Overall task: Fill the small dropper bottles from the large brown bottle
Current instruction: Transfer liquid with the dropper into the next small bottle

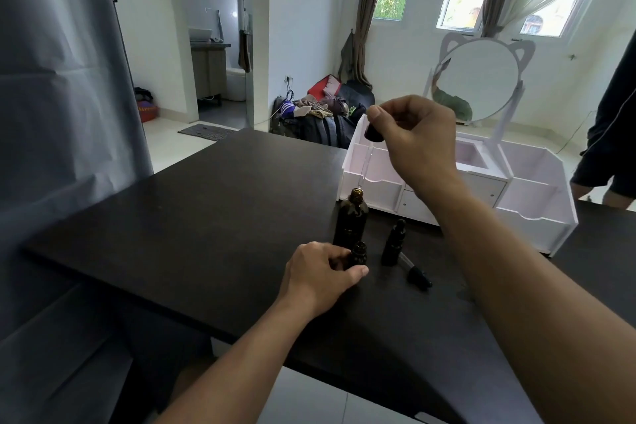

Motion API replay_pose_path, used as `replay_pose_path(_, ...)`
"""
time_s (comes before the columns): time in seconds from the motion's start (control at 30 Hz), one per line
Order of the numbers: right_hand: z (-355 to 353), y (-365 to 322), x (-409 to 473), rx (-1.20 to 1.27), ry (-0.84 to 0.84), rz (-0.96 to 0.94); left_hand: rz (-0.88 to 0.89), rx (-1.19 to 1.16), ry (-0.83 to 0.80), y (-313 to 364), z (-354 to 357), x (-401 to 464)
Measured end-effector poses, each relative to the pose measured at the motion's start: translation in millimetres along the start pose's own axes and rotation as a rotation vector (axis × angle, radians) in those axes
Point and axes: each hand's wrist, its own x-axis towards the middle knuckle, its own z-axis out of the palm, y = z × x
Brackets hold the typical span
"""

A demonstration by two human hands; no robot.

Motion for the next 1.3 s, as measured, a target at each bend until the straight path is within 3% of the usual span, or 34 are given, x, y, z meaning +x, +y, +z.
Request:
replay_pose_path(0.3, 1.5, -6.2, -11.9, -0.036, -0.08, -0.058, 0.021, -0.011, -0.002, -1.5, 0.3, 0.1)
replay_pose_path(0.7, 15.5, 36.1, -22.0, -0.112, -0.185, 0.177, -0.033, -0.028, -0.004, 1.9, -0.6, -0.9)
replay_pose_path(1.3, 20.1, 50.7, -37.6, -0.097, -0.217, 0.233, -0.018, -0.014, -0.021, 4.0, -3.9, -2.5)
